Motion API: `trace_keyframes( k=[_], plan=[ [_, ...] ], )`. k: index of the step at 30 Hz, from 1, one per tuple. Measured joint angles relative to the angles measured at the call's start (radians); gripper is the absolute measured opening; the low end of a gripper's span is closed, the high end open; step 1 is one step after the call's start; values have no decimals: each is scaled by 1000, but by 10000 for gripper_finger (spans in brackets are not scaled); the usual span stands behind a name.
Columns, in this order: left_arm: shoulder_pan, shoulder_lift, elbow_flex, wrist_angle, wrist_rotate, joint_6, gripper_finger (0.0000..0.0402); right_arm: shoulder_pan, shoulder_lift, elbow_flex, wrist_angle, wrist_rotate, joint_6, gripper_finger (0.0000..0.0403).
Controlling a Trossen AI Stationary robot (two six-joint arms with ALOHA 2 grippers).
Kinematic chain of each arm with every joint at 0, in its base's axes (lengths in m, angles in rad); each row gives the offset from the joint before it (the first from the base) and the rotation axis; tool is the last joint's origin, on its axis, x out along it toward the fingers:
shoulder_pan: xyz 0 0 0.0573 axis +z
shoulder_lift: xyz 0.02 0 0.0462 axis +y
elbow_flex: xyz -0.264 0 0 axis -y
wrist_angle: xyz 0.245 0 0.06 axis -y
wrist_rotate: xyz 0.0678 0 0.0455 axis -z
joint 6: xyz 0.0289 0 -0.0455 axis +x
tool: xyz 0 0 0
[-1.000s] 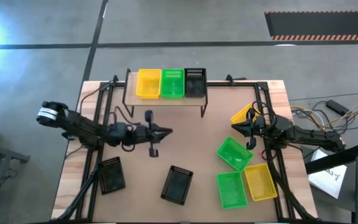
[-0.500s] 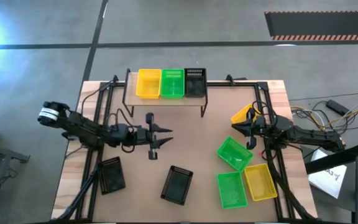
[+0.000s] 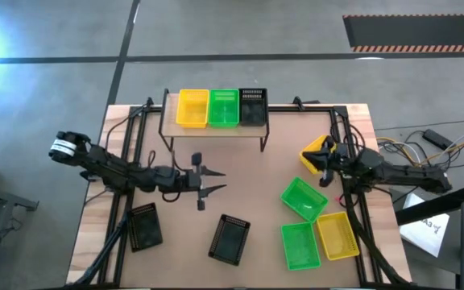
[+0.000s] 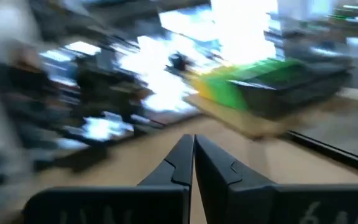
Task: Stack baskets on shelf by color
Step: Stack the top yellow basket on the other yellow basket on the shelf
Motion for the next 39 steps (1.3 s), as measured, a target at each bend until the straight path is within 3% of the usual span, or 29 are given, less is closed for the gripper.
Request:
trace_keyframes(
  k=[4, 9, 17, 23, 28, 33, 39],
  plan=[
    [-31, -16, 0, -53, -65, 24, 127, 20, 150, 167, -292, 211, 54, 10],
    [-58, -20, 0, -127, -159, 18, 125, 20, 372, 378, -623, 221, 180, 37],
    [-92, 7, 0, -126, -162, -35, 125, 20, 702, 640, -1062, 203, 307, 132],
    [-107, 15, 0, -126, -162, -36, 125, 21, 856, 647, -1093, -5, 345, 188],
    [-107, 15, 0, -122, -162, -37, 125, 20, 942, 632, -1097, 87, 398, 202],
    [-107, 15, 0, -121, -162, -38, 125, 20, 1014, 630, -1083, 97, 412, 182],
    [-106, 15, 0, -119, -162, -38, 124, 20, 1084, 626, -1081, 142, 412, 123]
  ],
)
